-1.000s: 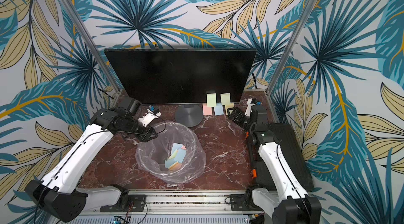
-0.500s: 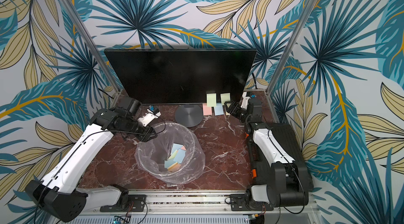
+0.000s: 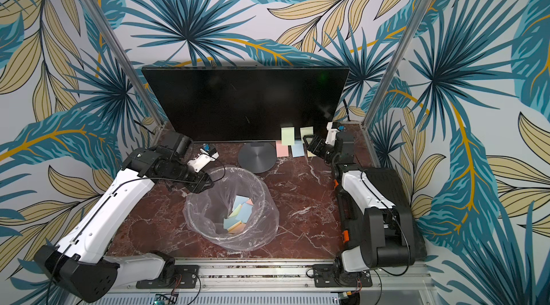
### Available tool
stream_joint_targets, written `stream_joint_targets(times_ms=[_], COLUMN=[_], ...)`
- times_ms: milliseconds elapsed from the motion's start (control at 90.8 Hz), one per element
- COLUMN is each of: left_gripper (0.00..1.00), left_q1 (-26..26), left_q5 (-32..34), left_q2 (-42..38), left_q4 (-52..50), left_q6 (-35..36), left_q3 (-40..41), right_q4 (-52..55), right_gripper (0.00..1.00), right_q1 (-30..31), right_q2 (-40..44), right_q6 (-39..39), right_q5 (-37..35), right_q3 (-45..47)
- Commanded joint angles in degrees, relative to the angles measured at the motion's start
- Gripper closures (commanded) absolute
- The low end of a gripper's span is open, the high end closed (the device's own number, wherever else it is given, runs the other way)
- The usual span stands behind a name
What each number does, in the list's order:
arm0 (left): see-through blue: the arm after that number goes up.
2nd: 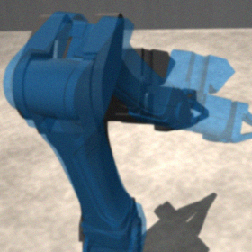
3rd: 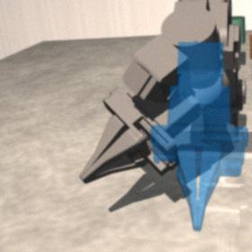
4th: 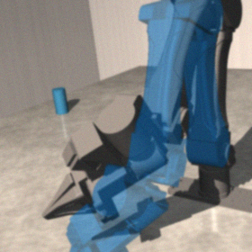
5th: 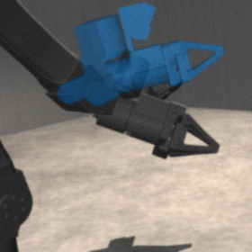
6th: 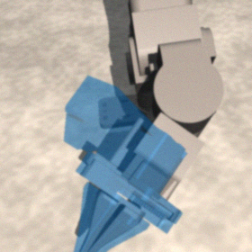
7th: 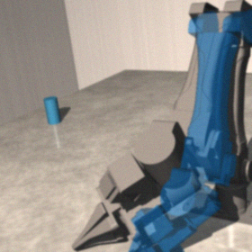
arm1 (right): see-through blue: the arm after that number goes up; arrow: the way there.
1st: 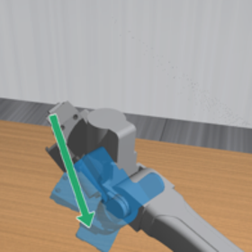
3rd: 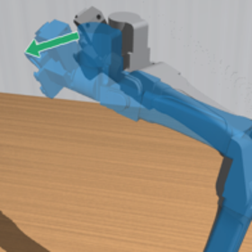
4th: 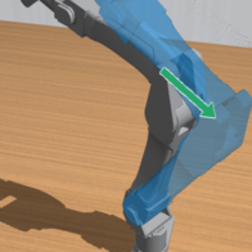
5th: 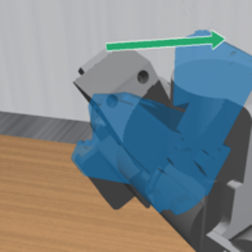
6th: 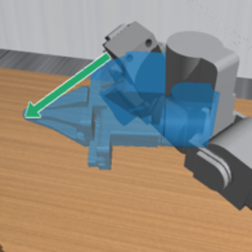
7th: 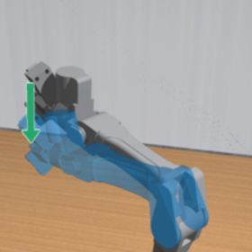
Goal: Remove the sticky note from the monitor
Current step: Tear off the sticky note from the monitor.
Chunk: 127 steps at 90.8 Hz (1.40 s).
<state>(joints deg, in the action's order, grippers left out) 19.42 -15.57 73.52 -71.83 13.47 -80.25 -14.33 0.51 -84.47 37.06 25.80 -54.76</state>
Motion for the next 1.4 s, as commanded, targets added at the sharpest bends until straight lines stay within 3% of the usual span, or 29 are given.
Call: stream_joint_targets(times_ms=[0, 375, 749, 1388], left_gripper=[0.5, 0.5, 0.5, 0.5], left_q1=[0.01, 0.01, 0.07, 0.06], left_q5=[0.6, 0.69, 0.84, 0.94], left_q2=[0.05, 0.15, -0.01, -0.3], left_q4=[-0.2, -0.26, -0.26, -0.18], left_q6=[-0.08, 0.01, 0.02, 0.09], left_q3=[-1.01, -1.39, -1.21, -1.19], right_q4=[-2.21, -4.66, -4.86, -2.51], right_gripper=[0.33, 0.34, 0.44, 0.98], right_q1=[-0.16, -0.16, -0.16, -0.15], right_q2=[-1.27, -2.1, 1.66, 5.16], right_q6=[-0.28, 0.6, 0.22, 0.67], right_q5=[0.83, 1.8, 2.51, 1.26], right_q3=[-0.91, -0.83, 0.72, 1.23])
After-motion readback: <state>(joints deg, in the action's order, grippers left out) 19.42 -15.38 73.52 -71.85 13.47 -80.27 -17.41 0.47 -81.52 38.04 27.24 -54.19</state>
